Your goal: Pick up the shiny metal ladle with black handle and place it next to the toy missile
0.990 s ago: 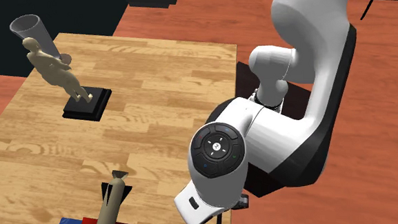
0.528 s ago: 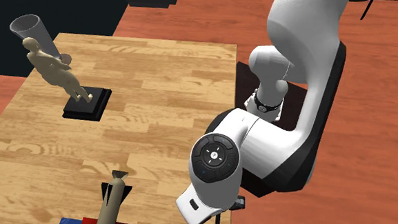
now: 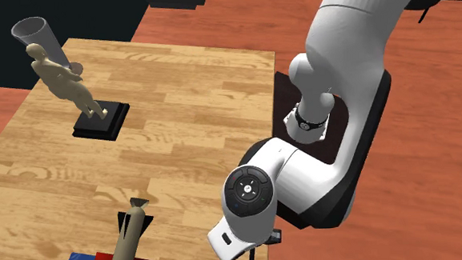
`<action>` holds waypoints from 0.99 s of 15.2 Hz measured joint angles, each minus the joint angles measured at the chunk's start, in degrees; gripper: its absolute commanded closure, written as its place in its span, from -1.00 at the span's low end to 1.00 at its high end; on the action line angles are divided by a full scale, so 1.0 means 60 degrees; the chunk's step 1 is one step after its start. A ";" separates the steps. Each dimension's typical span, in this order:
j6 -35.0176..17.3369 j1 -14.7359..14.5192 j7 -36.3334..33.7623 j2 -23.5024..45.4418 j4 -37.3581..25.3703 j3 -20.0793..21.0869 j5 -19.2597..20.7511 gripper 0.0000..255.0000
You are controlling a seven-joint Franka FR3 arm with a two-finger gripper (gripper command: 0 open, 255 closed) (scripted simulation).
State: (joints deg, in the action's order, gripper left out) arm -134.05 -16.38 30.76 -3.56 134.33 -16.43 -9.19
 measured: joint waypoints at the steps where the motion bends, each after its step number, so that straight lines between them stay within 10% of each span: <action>1: -0.0150 -0.0012 0.0044 0.0097 0.0060 0.0004 -0.0061 1.00; 8: -0.0414 -0.0025 0.0152 0.0291 0.0142 0.0003 -0.0185 1.00; 9: -0.0415 -0.0025 0.0153 0.0291 0.0143 0.0003 -0.0185 -1.00; 15: -0.0416 -0.0025 0.0154 0.0292 0.0143 0.0002 -0.0186 -1.00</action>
State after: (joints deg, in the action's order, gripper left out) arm -136.55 -16.52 31.68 -1.81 135.19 -16.41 -10.30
